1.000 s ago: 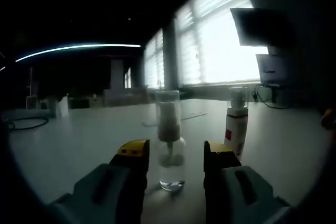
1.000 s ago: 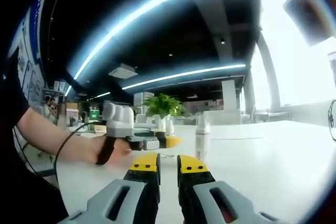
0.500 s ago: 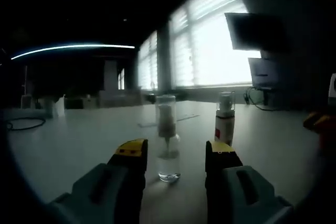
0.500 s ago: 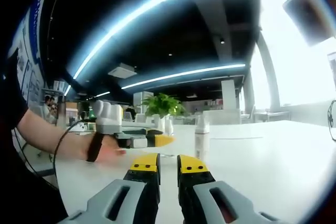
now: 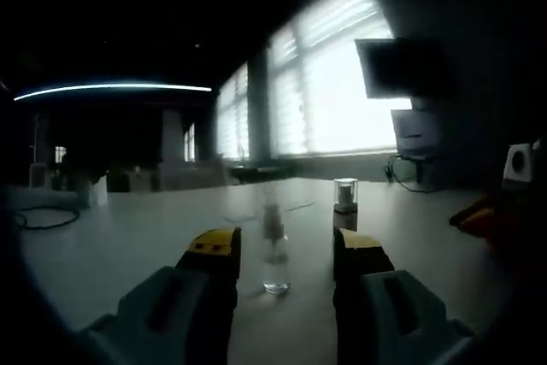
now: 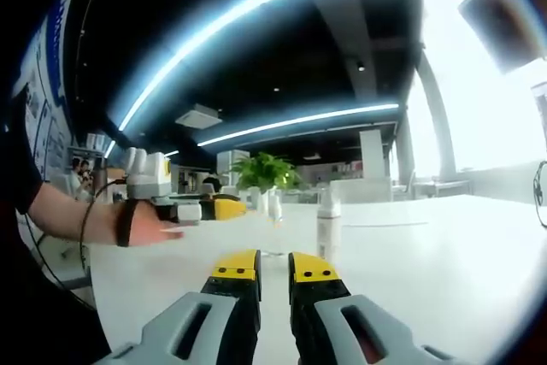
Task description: Clamp pump bottle remove cover press pump head put on cover
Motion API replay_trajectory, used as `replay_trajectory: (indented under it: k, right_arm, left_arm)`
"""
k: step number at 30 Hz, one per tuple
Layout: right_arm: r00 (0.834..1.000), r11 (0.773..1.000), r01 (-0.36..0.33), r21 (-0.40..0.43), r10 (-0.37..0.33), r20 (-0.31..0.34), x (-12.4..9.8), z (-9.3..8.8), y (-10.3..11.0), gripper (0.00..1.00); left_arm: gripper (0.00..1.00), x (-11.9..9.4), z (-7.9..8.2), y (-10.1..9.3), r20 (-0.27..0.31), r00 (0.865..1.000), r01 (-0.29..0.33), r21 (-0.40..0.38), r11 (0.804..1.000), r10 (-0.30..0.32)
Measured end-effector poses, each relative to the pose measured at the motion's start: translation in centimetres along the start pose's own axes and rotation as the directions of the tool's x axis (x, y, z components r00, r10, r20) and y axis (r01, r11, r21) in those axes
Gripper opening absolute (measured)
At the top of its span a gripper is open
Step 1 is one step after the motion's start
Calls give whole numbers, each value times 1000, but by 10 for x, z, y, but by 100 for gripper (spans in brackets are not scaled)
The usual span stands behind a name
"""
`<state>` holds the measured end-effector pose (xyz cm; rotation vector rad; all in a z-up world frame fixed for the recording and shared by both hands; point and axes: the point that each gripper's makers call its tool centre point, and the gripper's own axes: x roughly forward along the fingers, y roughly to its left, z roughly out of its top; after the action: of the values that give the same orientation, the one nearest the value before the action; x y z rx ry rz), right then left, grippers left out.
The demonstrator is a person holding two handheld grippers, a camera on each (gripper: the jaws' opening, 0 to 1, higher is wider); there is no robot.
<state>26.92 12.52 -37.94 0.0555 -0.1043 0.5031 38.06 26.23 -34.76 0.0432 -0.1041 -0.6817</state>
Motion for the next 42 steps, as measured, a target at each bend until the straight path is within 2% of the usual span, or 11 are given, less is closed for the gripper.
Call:
replay_trajectory:
  k: [2, 3, 7, 12, 17, 27, 28, 29, 31, 37, 42]
  right_arm:
    - [1000, 1000, 3, -1, -3, 5, 0, 1, -1, 8]
    - [1000, 1000, 4, -2, -4, 6, 0, 1, -1, 8]
    - [1000, 1000, 5, 0, -5, 6, -1, 1, -2, 8]
    - [1000, 1000, 5, 1, -5, 7, -1, 1, -2, 8]
    - [1000, 1000, 4, 3, -4, 7, -1, 1, -1, 8]
    - [1000, 1000, -1, 8, 1, 10, -1, 2, -1, 10]
    - [1000, 1000, -5, 5, 5, 10, -1, 2, -1, 11]
    - [1000, 1000, -6, 4, 6, 9, -1, 2, -1, 11]
    - [1000, 1000, -6, 3, 6, 9, -1, 2, -1, 12]
    - [1000, 1000, -5, 1, 5, 6, -1, 1, 0, 12]
    - [1000, 1000, -6, -4, 6, 3, -1, 0, -1, 12]
  left_arm:
    - [29, -4, 4, -4, 14, 1000, 28, -20, 999, -28]
    - [28, -8, 5, -11, 11, 999, 33, -11, 999, -33]
    - [29, -17, 7, -16, 8, 999, 43, 6, 999, -43]
    - [29, -27, 15, -17, 25, 999, 48, -1, 999, -48]
    - [29, -39, 17, -9, 34, 999, 43, -20, 999, -42]
    - [31, -70, 10, -13, 29, 999, 42, -18, 999, -41]
    - [31, -73, 8, -11, 34, 999, 44, -33, 999, -42]
    - [31, -75, 4, -12, 28, 999, 48, -84, 995, -46]
    - [32, -80, -3, -7, 20, 999, 39, -106, 994, -37]
    - [32, -94, -12, -10, 18, 999, 42, -119, 992, -40]
    - [32, -102, -18, -18, 18, 998, 65, -97, 993, -64]
